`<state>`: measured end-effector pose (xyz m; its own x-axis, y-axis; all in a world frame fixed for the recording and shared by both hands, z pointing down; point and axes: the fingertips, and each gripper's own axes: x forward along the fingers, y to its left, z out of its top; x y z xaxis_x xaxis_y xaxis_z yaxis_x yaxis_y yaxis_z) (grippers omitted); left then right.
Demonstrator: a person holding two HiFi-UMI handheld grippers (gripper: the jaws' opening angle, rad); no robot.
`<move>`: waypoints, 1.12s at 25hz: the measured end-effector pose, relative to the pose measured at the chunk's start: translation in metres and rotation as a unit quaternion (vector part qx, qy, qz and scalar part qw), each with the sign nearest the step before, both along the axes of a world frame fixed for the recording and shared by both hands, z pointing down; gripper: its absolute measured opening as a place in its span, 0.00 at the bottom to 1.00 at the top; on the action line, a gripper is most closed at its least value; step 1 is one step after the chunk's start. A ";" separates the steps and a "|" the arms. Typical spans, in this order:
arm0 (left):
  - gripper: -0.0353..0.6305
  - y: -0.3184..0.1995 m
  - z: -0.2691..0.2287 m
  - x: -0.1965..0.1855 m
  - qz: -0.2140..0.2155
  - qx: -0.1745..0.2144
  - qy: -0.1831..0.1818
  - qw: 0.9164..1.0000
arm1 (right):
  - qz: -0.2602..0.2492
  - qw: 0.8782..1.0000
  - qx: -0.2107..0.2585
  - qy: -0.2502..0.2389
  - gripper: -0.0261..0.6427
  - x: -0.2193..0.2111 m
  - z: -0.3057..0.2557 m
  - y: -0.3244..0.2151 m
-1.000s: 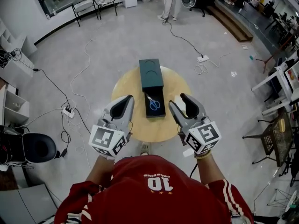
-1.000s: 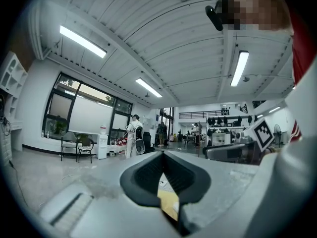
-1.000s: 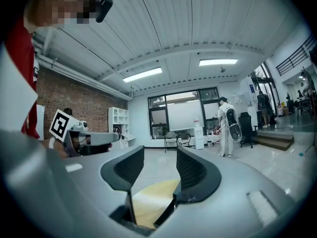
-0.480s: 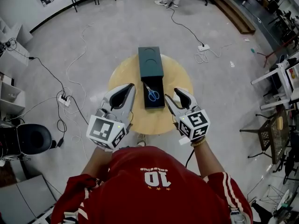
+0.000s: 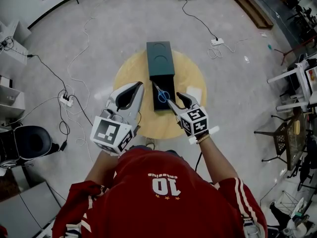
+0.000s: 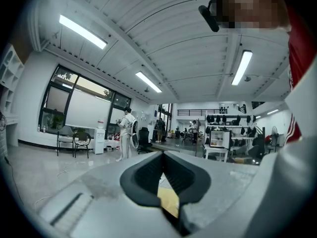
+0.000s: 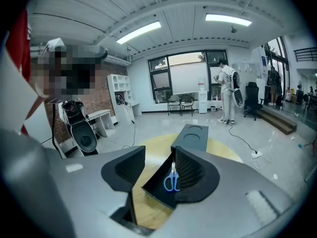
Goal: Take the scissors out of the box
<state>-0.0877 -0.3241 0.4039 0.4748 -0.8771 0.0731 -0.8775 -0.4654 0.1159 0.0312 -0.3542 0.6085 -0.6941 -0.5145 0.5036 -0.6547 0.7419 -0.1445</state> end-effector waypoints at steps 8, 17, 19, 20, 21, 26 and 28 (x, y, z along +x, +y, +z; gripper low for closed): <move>0.06 -0.017 0.020 -0.007 0.010 -0.015 -0.003 1.000 | -0.006 0.998 -0.051 0.038 0.31 -0.011 0.080 -0.015; 0.06 -0.021 0.039 -0.023 0.001 -0.033 -0.001 0.999 | 0.003 0.991 -0.109 0.079 0.31 -0.022 0.145 -0.029; 0.06 -0.025 0.042 -0.027 -0.002 -0.037 0.001 0.999 | 0.006 0.988 -0.120 0.095 0.31 -0.023 0.156 -0.036; 0.06 -0.026 0.044 -0.028 -0.002 -0.038 0.002 0.999 | 0.009 0.986 -0.127 0.105 0.31 -0.022 0.162 -0.039; 0.06 -0.028 0.045 -0.028 -0.002 -0.040 0.003 0.999 | 0.012 0.984 -0.136 0.116 0.31 -0.021 0.167 -0.040; 0.06 -0.035 0.048 -0.031 -0.004 -0.044 0.004 0.999 | 0.021 0.970 -0.170 0.175 0.31 -0.020 0.190 -0.043; 0.06 -0.036 0.049 -0.031 -0.004 -0.045 0.003 0.999 | 0.030 0.963 -0.183 0.193 0.31 -0.016 0.197 -0.044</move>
